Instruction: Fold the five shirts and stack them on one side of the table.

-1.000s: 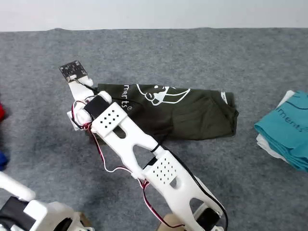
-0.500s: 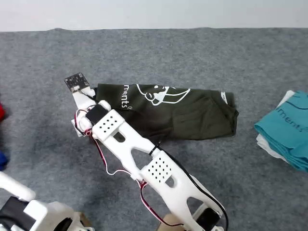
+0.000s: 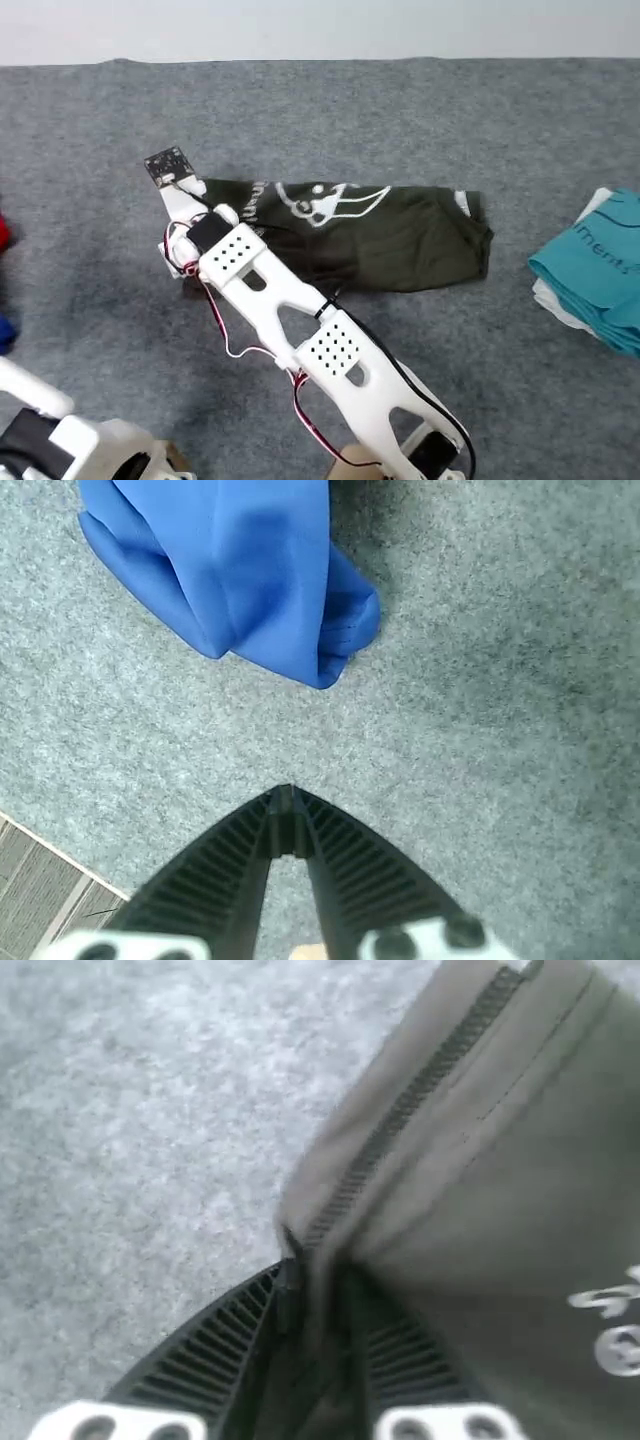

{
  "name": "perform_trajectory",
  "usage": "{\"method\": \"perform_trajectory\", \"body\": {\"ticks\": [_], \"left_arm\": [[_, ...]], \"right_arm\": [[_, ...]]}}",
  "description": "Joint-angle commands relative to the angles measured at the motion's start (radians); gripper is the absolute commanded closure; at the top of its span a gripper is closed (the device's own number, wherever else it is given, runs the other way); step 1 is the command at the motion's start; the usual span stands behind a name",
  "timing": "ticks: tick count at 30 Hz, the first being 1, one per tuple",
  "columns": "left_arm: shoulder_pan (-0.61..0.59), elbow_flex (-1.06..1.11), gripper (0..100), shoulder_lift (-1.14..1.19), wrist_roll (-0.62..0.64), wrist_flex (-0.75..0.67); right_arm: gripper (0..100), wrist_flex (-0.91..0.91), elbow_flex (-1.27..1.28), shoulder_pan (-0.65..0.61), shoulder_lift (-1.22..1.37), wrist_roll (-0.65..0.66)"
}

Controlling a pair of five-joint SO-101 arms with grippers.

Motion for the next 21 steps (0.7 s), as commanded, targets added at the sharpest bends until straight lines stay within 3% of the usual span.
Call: {"method": "perform_trajectory", "body": {"ticks": [1, 10, 21], "left_arm": [[-0.006, -0.01, 100, -0.055, -0.005, 0.02], [-0.006, -0.012, 100, -0.055, -0.005, 0.02], [0.02, -0.012, 100, -0.055, -0.003, 0.017]], "right_arm": [[99.1, -0.001, -0.044, -0.004, -0.004, 0.02], [98.8, 0.173, -0.072, 0.068, -0.03, 0.021], [98.8, 0.407, -0.339, 0.166, -0.081, 0.072]]}}
